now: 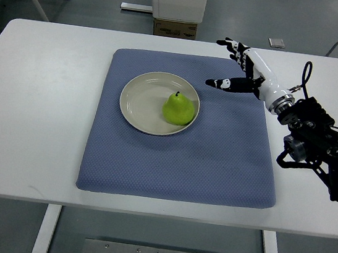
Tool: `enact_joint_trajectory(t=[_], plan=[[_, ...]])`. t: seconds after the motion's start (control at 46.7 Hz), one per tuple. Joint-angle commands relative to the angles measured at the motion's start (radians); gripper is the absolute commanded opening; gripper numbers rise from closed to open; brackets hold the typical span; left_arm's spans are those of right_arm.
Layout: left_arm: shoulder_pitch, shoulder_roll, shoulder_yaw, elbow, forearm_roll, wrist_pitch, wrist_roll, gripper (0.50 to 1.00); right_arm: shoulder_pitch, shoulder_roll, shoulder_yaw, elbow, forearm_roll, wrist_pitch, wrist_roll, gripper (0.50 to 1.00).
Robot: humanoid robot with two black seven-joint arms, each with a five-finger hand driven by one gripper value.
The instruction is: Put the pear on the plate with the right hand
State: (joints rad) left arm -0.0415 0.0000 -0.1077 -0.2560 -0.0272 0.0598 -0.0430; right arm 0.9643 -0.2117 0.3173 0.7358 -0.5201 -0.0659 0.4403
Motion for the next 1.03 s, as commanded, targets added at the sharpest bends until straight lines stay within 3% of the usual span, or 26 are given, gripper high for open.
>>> enact_joint_trajectory(t=[0.0,0.15,0.535,1.006], plan=[[0.000,0.000,-0.001,0.000,0.000,0.000,0.000,1.000,-0.030,0.003,0.106,-0.003,0.000,-0.002,-0.049,0.998],[0.000,0.000,-0.001,0.000,0.001,0.000,0.000,1.000,-0.075,0.020,0.288,-0.006,0.000,-0.002,-0.133,0.998],[0.000,0.000,-0.001,0.000,0.000,0.000,0.000,1.000,-0.091,0.124,0.493,-0.052,0.000,-0.020,-0.213,1.000],[0.000,0.000,0.000,0.000,0.000,0.000,0.000,1.000,-0.130,0.170,0.643,-0.056,0.000,-0.025,-0.193,1.000]])
